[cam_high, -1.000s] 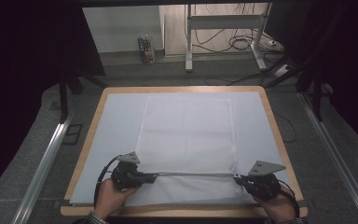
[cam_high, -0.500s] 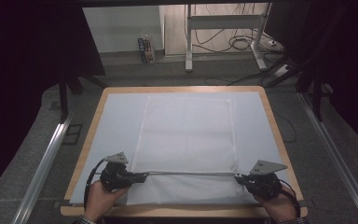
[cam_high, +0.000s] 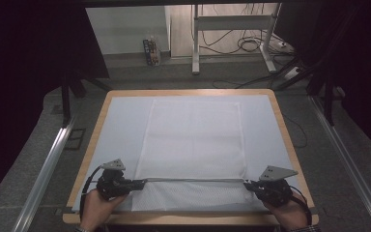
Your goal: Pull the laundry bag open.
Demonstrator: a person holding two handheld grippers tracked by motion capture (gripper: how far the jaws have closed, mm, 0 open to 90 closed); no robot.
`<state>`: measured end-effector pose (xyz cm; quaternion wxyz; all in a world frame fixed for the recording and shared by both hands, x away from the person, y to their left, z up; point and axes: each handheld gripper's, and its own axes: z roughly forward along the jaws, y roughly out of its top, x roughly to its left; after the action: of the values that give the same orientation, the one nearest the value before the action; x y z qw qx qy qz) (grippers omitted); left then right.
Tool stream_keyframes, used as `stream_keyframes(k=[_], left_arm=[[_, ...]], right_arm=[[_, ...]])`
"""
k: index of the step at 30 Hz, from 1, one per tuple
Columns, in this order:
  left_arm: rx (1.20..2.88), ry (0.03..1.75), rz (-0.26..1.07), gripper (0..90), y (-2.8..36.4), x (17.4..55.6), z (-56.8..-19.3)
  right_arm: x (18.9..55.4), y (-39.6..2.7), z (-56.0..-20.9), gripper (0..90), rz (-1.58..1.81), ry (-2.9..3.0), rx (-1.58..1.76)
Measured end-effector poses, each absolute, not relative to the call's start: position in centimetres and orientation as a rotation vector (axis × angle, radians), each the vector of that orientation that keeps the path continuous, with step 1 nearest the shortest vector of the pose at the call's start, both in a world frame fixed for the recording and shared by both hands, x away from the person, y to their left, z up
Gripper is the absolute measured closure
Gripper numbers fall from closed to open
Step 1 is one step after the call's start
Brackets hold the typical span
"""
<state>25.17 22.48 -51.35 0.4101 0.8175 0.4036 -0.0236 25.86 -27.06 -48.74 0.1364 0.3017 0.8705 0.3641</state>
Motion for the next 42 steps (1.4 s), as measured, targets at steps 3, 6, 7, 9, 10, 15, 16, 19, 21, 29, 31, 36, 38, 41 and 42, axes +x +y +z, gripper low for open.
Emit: stream_keyframes(k=[3, 6, 7, 9, 10, 15, 16, 19, 21, 29, 31, 36, 38, 41, 42], left_arm=[[2.048, 1.018, -0.066, 87.1, 22.9, 25.0, -51.4], [2.05, 1.022, -0.061, 87.1, 23.0, 25.0, -51.4], [2.051, 1.027, -0.055, 87.1, 23.1, 24.9, -51.4], [2.047, 1.03, -0.058, 87.1, 23.3, 24.9, -51.4], [2.048, 1.036, -0.054, 87.1, 23.4, 24.8, -51.4], [2.052, 1.059, -0.03, 87.1, 24.0, 24.7, -51.5], [2.046, 1.064, -0.028, 87.1, 24.1, 24.6, -51.5], [2.039, 1.073, -0.019, 87.1, 24.5, 24.5, -51.5], [2.03, 1.071, -0.026, 87.1, 24.7, 24.4, -51.5], [2.02, 1.094, -0.011, 87.1, 25.5, 24.1, -51.5], [2.01, 1.094, -0.017, 87.1, 25.6, 24.0, -51.5], [2.03, 1.111, -0.009, 87.1, 25.7, 24.0, -51.7], [2.052, 1.117, 0.003, 87.1, 25.5, 24.1, -51.8], [2.05, 1.116, -0.014, 87.1, 25.5, 24.1, -51.9], [2.048, 1.114, -0.022, 87.1, 25.4, 24.1, -51.9]], right_arm=[[25.9, -27.1, -48.7, 84.5, 1.057, 2.52, 0.877], [25.8, -27.0, -48.7, 84.5, 1.05, 2.525, 0.87], [25.8, -27.0, -48.8, 84.5, 1.052, 2.525, 0.871], [25.8, -27.0, -48.8, 84.5, 1.051, 2.524, 0.872], [25.9, -27.0, -48.7, 84.5, 1.058, 2.525, 0.873], [25.8, -27.0, -48.8, 84.5, 1.048, 2.523, 0.871], [25.9, -27.0, -48.7, 84.6, 1.049, 2.523, 0.87], [25.9, -27.0, -48.7, 84.6, 1.047, 2.519, 0.873], [25.9, -27.0, -48.7, 84.6, 1.052, 2.521, 0.873], [25.9, -27.2, -48.7, 84.6, 1.043, 2.512, 0.88], [25.9, -27.2, -48.7, 84.6, 1.05, 2.515, 0.883], [25.9, -27.1, -48.7, 84.6, 1.042, 2.526, 0.885], [25.9, -27.1, -48.8, 84.6, 1.036, 2.531, 0.883], [25.9, -27.0, -49.0, 84.6, 1.019, 2.541, 0.888], [25.9, -27.1, -49.0, 84.5, 1.015, 2.544, 0.888]])
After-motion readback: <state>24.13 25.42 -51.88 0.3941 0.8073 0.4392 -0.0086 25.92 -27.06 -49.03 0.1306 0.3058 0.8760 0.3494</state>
